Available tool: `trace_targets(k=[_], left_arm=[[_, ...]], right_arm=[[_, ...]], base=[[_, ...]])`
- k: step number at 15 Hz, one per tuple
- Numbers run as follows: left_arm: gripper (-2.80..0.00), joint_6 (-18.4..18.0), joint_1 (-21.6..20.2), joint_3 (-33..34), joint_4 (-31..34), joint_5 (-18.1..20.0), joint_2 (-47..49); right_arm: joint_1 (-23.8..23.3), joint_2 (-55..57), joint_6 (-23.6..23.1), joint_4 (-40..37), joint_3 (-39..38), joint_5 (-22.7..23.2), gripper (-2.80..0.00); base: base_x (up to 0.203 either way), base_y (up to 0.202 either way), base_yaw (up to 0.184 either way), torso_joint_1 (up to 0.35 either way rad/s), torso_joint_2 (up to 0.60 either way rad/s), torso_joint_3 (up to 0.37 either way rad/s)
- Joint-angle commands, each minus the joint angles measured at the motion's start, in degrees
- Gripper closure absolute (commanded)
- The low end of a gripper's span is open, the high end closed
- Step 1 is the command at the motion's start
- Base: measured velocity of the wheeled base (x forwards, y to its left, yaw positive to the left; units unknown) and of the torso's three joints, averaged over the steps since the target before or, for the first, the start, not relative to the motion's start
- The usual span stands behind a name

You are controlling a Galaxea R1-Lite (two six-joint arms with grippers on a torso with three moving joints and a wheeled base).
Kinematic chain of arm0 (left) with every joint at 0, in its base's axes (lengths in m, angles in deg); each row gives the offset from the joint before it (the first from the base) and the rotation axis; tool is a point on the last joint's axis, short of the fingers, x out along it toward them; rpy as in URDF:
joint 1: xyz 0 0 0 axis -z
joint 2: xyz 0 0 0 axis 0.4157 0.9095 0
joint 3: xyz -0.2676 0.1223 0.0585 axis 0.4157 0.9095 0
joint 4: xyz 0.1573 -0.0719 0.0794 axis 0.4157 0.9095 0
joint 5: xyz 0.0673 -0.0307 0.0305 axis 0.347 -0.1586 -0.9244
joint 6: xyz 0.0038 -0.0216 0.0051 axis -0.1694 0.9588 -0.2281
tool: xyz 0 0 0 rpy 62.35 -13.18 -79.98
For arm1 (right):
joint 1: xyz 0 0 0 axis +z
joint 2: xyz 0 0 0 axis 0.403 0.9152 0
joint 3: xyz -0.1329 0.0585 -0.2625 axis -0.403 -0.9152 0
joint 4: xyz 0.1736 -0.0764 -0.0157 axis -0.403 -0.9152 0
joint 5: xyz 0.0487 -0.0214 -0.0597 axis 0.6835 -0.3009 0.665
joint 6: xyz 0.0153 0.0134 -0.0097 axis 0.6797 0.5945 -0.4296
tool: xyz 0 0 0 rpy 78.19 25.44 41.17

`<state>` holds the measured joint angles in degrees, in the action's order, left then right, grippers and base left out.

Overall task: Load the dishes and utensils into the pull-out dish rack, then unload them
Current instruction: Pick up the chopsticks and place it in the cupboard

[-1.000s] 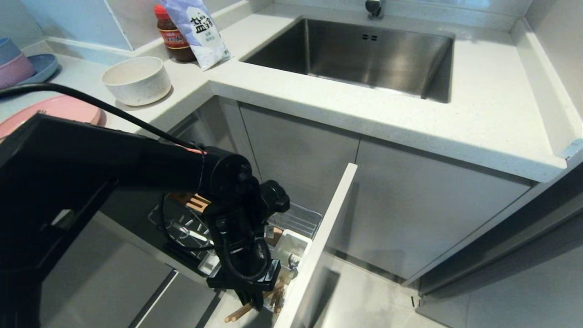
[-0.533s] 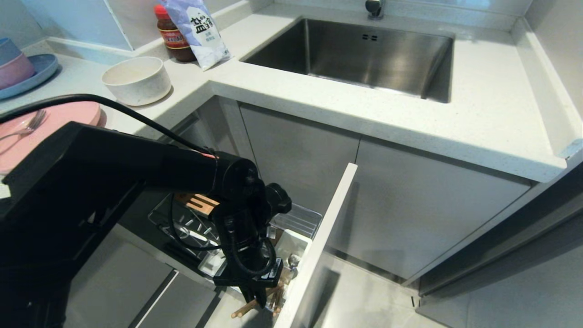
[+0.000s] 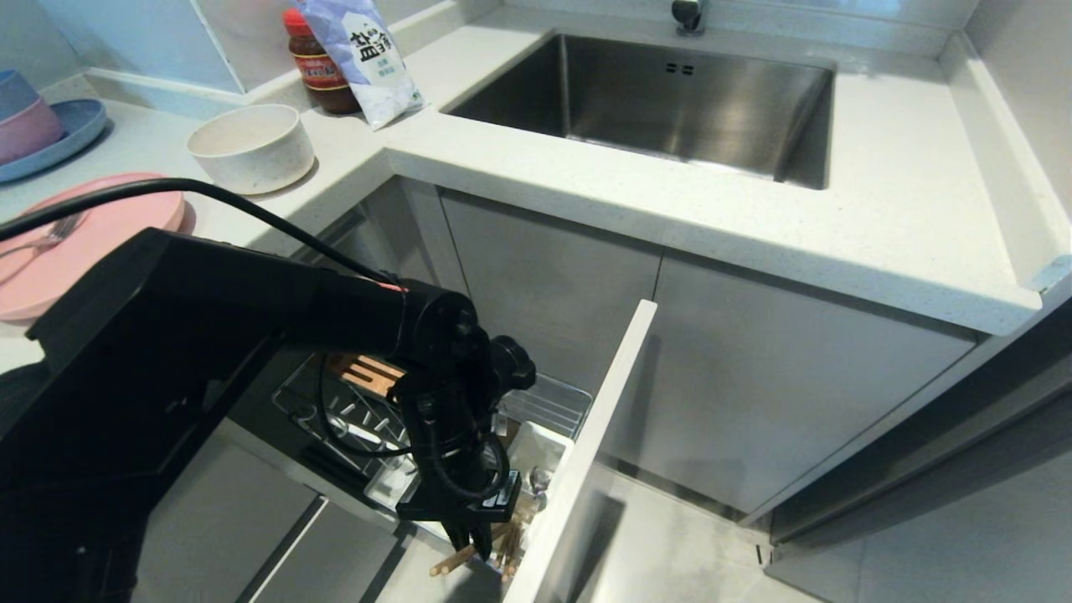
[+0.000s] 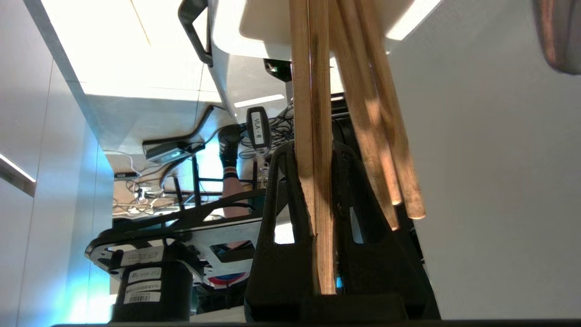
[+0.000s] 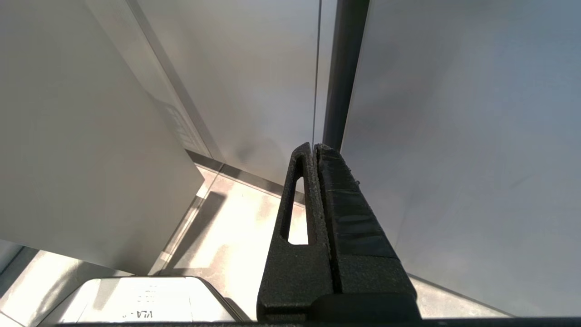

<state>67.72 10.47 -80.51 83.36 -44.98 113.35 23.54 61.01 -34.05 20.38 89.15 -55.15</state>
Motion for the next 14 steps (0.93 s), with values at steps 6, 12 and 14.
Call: trace_targets(k=[6, 12, 14], left_arm=[[-2.8, 0.23, -0.49, -0.46, 0.55, -0.08, -0.08], [-2.8, 0.3, -1.02, -0.55, 0.69, -0.67, -3.15], [-2.8, 0.39, -1.16, -0.55, 0.77, -0.92, -5.59]], right_arm=[[-0.04, -0.13, 0.01, 0.02, -0.09, 0.0, 0.0], [0.04, -0.13, 0.01, 0.02, -0.09, 0.0, 0.0], [-0.02, -0.13, 0.01, 0.02, -0.09, 0.0, 0.0]], base=[[0.0, 0.0, 0.0, 0.0, 0.0, 0.0], [0.0, 0.0, 0.0, 0.0, 0.0, 0.0], [0.0, 0.0, 0.0, 0.0, 0.0, 0.0]])
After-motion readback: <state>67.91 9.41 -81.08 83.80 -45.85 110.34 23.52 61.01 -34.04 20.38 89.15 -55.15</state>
